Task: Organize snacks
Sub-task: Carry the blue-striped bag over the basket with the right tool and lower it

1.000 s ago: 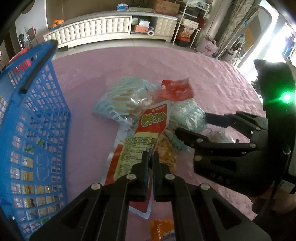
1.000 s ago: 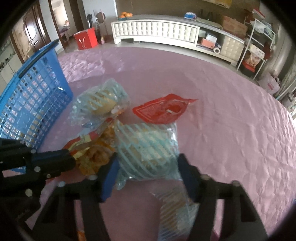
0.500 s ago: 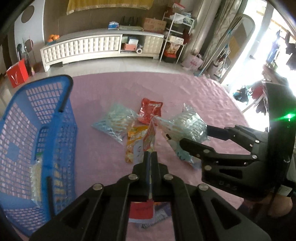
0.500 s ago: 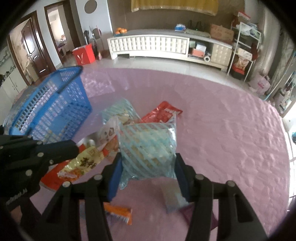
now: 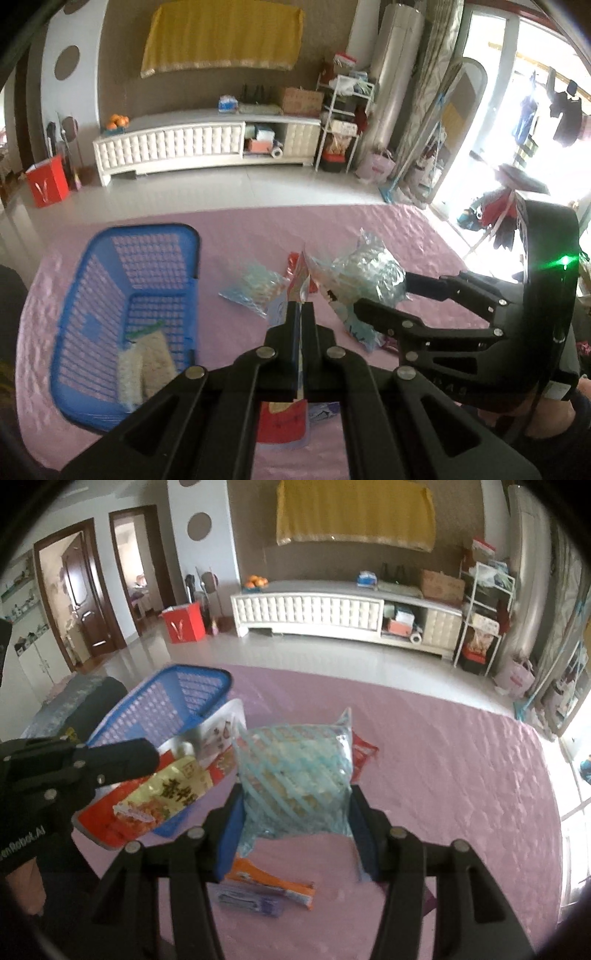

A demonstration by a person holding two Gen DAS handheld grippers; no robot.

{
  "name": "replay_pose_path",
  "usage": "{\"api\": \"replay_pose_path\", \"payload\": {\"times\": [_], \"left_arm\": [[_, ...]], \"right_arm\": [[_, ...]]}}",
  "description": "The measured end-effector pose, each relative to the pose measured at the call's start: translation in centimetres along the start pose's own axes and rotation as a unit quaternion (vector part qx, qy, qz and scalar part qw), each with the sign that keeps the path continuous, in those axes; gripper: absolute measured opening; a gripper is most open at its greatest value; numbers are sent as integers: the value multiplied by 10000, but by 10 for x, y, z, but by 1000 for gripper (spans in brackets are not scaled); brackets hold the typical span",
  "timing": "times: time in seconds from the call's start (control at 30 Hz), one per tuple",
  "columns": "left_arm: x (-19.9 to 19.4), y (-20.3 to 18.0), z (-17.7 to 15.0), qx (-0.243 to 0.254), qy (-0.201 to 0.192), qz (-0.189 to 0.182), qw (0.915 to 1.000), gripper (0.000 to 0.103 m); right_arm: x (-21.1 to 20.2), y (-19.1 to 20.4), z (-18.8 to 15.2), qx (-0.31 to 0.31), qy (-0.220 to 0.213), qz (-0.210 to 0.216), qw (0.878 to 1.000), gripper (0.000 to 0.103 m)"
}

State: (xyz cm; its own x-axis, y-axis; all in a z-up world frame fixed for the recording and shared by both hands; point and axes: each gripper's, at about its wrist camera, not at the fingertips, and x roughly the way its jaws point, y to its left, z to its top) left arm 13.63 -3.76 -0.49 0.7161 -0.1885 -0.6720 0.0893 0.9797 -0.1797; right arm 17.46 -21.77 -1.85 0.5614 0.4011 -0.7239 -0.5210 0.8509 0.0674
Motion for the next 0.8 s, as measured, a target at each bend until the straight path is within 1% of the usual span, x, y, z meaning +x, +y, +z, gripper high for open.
{"api": "replay_pose_path", "payload": {"times": [0.2,0.33,0.43,0.6,0.73,0.8], "left_arm": [[-32,29,1,-20,-209,184,9996,0],[-48,53,1,-230,-207,173,9994,0],[-60,70,1,-289,-317,289,9987,0],[-59,100,-2,-437,-245,457,9977,0],[-52,114,-7,-498,-149,480,9975,0],[-43,121,-11,-557,-38,489,9972,0]], "right_arm": [[-5,25,14,-73,-229,212,9995,58],[4,46,21,-145,-244,364,9989,58],[11,62,28,-222,-250,440,9985,58],[28,81,34,-310,-193,569,9977,58],[41,95,34,-349,-94,683,9970,58],[50,100,35,-383,-6,740,9965,58]]}}
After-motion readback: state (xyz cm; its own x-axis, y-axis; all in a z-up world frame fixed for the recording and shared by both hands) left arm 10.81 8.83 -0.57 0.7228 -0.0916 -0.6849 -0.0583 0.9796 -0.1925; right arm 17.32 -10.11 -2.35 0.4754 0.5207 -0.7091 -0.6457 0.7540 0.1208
